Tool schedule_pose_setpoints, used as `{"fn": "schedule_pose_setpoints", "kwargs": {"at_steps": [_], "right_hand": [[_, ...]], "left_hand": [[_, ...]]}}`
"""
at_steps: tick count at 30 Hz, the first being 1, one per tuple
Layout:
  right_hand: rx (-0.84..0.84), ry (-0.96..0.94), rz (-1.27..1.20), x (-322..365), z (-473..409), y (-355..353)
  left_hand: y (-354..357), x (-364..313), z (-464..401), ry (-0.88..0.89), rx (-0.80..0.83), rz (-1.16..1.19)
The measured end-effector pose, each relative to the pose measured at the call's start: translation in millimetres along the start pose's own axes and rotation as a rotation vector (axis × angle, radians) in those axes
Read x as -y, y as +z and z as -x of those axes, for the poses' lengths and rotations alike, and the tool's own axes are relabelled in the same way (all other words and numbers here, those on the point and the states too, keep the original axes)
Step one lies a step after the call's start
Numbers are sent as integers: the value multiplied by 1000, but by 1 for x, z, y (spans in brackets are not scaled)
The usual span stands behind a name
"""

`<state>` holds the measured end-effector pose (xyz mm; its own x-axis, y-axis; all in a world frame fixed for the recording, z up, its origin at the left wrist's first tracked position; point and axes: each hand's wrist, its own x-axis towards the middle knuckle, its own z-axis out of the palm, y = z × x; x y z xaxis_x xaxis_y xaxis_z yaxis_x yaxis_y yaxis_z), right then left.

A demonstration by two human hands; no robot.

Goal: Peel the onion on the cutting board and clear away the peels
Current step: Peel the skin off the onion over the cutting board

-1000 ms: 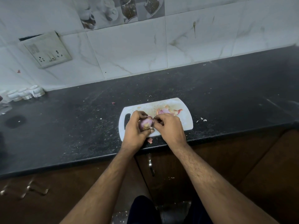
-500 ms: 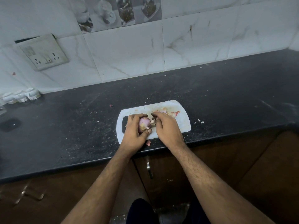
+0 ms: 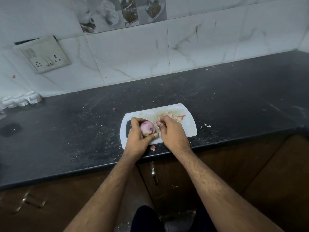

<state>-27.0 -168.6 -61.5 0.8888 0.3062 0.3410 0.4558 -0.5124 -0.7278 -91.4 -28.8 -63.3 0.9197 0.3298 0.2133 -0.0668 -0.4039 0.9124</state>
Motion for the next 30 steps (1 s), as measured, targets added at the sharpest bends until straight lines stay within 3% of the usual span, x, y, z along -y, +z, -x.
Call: {"fn": "schedule_pose_setpoints", "kwargs": {"at_steps": [9, 16, 19, 24, 30], "right_hand": [[-137, -49, -146, -11, -4, 5], [1, -116, -130, -7, -2, 1], [-25, -57, -121, -7, -3, 1], [-29, -24, -94, -7, -5, 1], [-155, -29, -141, -5, 0, -2]], "left_hand": [[-1, 5, -4, 44, -34, -44], [0, 6, -5, 126, 18, -99], [2, 5, -5, 114, 67, -152], [3, 1, -1, 22, 17, 6], [3, -2, 1, 156, -14, -156]]}}
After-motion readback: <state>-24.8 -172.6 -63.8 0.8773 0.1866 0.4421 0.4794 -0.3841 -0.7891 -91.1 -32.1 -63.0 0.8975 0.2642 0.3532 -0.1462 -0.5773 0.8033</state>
